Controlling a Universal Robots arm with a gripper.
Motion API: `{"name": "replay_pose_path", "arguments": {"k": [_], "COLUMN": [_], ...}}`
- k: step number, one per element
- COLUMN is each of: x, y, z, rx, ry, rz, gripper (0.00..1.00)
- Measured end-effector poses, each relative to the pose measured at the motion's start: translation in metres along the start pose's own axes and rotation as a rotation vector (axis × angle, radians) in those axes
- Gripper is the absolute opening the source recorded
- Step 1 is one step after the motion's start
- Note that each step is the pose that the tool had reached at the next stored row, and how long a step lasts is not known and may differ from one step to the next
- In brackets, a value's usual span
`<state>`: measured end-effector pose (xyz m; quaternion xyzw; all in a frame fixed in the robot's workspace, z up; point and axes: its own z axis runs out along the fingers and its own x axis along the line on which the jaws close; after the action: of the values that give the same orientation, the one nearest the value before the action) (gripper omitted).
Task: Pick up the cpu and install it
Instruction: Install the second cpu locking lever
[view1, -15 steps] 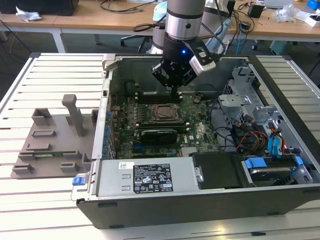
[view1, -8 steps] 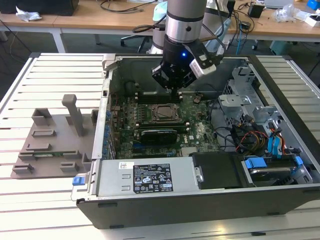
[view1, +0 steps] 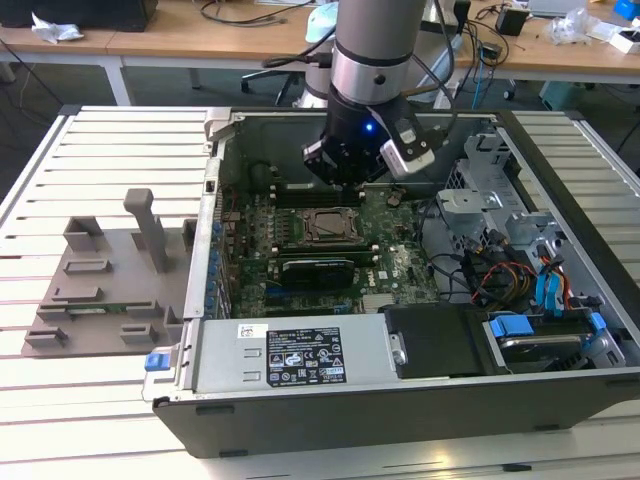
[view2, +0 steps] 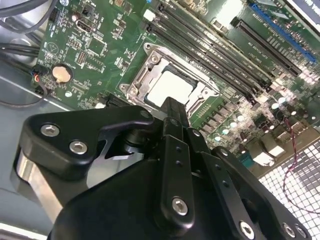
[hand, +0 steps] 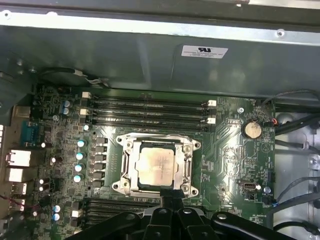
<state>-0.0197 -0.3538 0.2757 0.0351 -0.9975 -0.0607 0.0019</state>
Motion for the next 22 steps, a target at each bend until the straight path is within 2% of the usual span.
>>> {"name": "replay_pose_path", "arguments": {"k": [1, 2, 3, 4, 5, 9, 10, 11, 12, 13, 22], "x": [0.0003, 0.0009, 0.0014, 0.0018, 0.0023, 0.0049, 0.0058, 0.0062, 0.0065, 0.0067, 0.0108], "y": [-0.0019, -0.0054, -0.0084, -0.0105, -0.0138, -0.0223, -0.0255, -0.0272, -0.0276, -0.0278, -0.0299], "z": [-0.0002, -0.0004, -0.0004, -0.0004, 0.0000, 0.0041, 0.0047, 0.0047, 0.0047, 0.0054, 0.0250], "rx": [-0.0102, -0.0253, -0.0363, -0.0423, -0.0434, -0.0431, -0.0391, -0.0204, -0.0079, -0.0025, -0.0013], "ry": [-0.0008, -0.0018, -0.0026, -0.0030, -0.0030, -0.0030, -0.0027, -0.0014, -0.0004, 0.0000, 0.0002], "rz": [0.000, 0.000, 0.000, 0.000, 0.000, 0.000, 0.000, 0.000, -0.001, -0.002, -0.003], "gripper": [0.11, 0.11, 0.11, 0.11, 0.11, 0.11, 0.11, 0.11, 0.11, 0.11, 0.11]}}
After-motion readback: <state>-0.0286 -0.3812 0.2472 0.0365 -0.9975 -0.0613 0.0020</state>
